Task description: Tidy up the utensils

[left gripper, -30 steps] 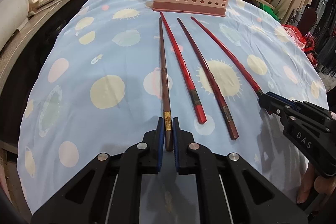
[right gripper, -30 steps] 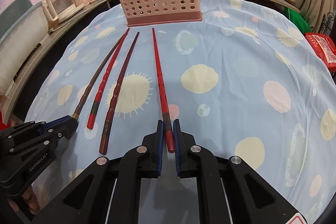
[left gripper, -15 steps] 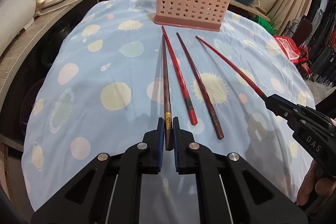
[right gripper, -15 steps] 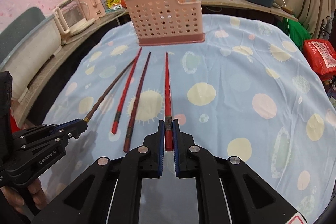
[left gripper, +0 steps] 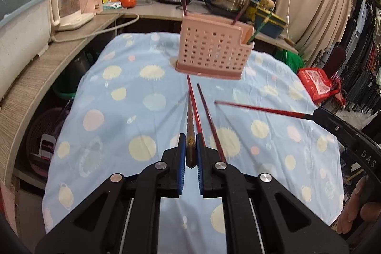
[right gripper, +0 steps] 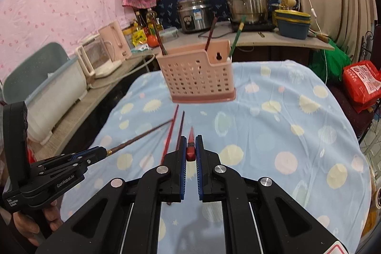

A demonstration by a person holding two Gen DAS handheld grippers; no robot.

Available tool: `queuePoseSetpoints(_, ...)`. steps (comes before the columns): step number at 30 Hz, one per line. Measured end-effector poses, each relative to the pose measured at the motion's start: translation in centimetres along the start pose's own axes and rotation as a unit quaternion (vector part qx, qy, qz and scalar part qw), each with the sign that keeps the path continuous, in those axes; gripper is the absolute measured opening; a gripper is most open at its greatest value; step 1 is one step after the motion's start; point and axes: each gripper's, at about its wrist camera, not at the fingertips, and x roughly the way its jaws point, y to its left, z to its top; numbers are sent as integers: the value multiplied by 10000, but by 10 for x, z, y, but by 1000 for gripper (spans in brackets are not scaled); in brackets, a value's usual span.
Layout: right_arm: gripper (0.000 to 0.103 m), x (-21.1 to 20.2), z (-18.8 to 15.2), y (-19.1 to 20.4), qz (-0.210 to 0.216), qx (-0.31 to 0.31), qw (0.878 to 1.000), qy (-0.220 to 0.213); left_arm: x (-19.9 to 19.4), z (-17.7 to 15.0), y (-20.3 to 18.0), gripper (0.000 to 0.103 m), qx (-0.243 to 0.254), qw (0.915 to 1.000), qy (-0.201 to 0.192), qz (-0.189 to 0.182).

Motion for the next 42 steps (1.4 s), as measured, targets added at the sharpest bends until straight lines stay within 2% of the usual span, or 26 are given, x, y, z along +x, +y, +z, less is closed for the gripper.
queuePoseSetpoints(8, 7, -15, 35, 6, 121, -5, 9992, -369, -21, 38, -4, 6, 68, 9990, -447, -69)
queuePoseSetpoints(19, 7, -19, 83, -3, 137, 113, 9971, -746, -33, 94, -11, 6, 170, 9963, -840, -54)
queuePoseSetpoints(22, 7, -18, 99, -7, 135, 173, 9959, -879, -36, 116, -14, 6, 222, 9946, -1014, -36)
queuePoseSetpoints(24, 7, -16, 112, -10, 135, 209, 9949, -978, -37, 130, -17, 0, 248, 9935, -1107, -34)
queuePoseSetpoints(34, 7, -4, 185, -18, 127, 302, 9893, -1421, -52, 210, -33, 0, 390, 9832, -1780, -119)
queuePoseSetpoints(37, 7, 1, 184, -17, 153, 283, 9898, -1385, -44, 214, -27, 0, 326, 9847, -1708, -86)
queuePoseSetpoints(42, 7, 14, 158, -15, 128, 263, 9932, -1130, -2, 193, -1, 1, 80, 9935, -1135, -33)
